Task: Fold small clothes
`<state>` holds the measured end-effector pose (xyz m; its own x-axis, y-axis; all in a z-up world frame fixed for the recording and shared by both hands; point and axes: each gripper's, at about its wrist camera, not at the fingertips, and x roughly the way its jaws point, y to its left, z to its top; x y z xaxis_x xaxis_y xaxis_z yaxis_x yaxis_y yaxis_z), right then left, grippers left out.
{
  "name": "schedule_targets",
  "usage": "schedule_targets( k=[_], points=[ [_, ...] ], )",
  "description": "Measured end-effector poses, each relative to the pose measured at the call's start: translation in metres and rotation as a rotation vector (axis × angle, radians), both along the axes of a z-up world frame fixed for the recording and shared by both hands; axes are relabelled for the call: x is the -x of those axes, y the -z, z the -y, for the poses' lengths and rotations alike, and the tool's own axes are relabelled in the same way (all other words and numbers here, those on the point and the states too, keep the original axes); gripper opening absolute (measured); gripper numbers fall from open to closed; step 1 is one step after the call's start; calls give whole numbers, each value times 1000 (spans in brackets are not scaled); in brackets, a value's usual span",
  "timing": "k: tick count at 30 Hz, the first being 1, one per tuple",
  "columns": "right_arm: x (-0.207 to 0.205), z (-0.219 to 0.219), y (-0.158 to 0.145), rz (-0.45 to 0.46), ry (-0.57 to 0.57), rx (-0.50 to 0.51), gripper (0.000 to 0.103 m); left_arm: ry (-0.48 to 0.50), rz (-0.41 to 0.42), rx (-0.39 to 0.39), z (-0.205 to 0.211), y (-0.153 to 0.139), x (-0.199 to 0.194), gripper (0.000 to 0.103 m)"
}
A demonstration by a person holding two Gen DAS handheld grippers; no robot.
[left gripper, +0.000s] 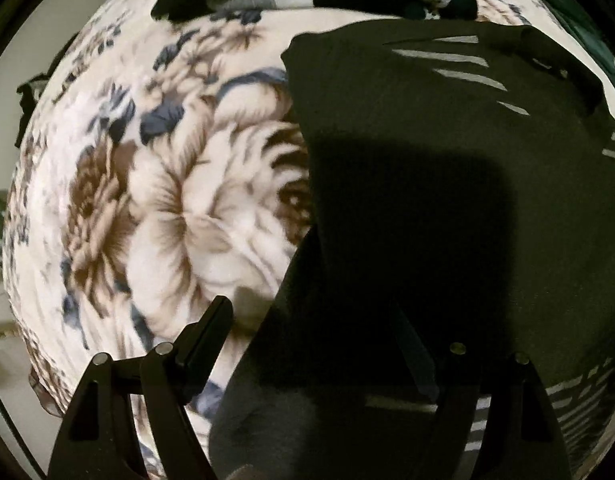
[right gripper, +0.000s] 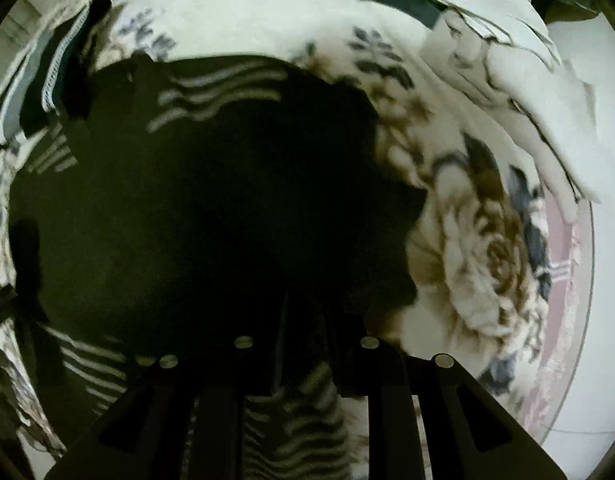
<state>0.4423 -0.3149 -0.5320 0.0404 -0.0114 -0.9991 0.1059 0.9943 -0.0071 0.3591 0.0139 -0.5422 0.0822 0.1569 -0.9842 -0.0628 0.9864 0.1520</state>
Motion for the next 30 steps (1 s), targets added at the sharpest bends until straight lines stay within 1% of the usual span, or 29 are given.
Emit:
schedule_targets(
  k=[1, 3, 4, 6, 7, 8, 9, 12, 14, 15, 16, 17, 18, 20, 21, 22, 23, 25, 27, 28, 30],
  points=[
    [-6, -3, 4, -16, -2, -3, 20, -5, -9, -3, 0, 3, -2, 85],
    [-14, -17, 24, -74, -20, -14, 20, -12, -34, -28, 1, 13, -7, 103],
    [-10, -24, 30, -98, -33, 4, 20, -21, -39, -25, -1, 19, -9, 103],
    [-6, -34, 37, -106, -76, 42, 20, -54, -42, 38, -8, 26, -9, 103],
    [-3, -37, 37, -103, -97, 57, 20, -80, -38, 87, -14, 28, -7, 103],
    [-10, -41, 40, -103, -114, 68, 20, -88, -34, 112, -18, 29, -7, 103],
    [-6, -43, 41, -109, -125, 75, 20, -84, -28, 130, -20, 30, -5, 103],
    [-5, -41, 42, -129, -110, 58, 20, -84, 19, 148, -23, 28, 4, 103],
    [-6, -34, 36, -126, -69, 40, 20, -92, 15, 145, -22, 29, 6, 103],
    [-9, -29, 29, -97, -33, 24, 22, -90, 6, 142, -22, 29, 6, 103],
    [-10, -25, 24, -71, -14, 13, 27, -83, -12, 141, -21, 30, 4, 103],
    [-11, -23, 23, -57, -5, 9, 44, -82, -21, 141, -21, 30, 3, 103],
    [-11, -23, 27, -69, -5, 10, 57, -80, -28, 136, -20, 28, 3, 103],
    [-9, -25, 45, -132, -51, 21, 60, -63, -14, 110, -17, 20, 1, 103],
    [0, -18, 50, -161, -76, 35, 65, -51, 1, 93, -14, 15, 3, 103],
    [2, -16, 53, -173, -84, 49, 68, -31, 29, 70, -12, 5, 6, 103],
    [3, -11, 50, -164, -69, 38, 70, -16, 47, 55, -9, -1, 9, 103],
    [8, 0, 38, -139, -13, 18, 71, 17, 90, 19, -1, -21, 16, 103],
    [16, 19, 19, -79, 59, -6, 71, 45, 126, 3, 6, -39, 24, 103],
    [22, 31, 8, -49, 103, -42, 71, 74, 146, -8, 17, -50, 33, 103],
    [34, 55, -7, -20, 179, -113, 71, 121, 165, -31, 40, -64, 46, 103]
  ],
)
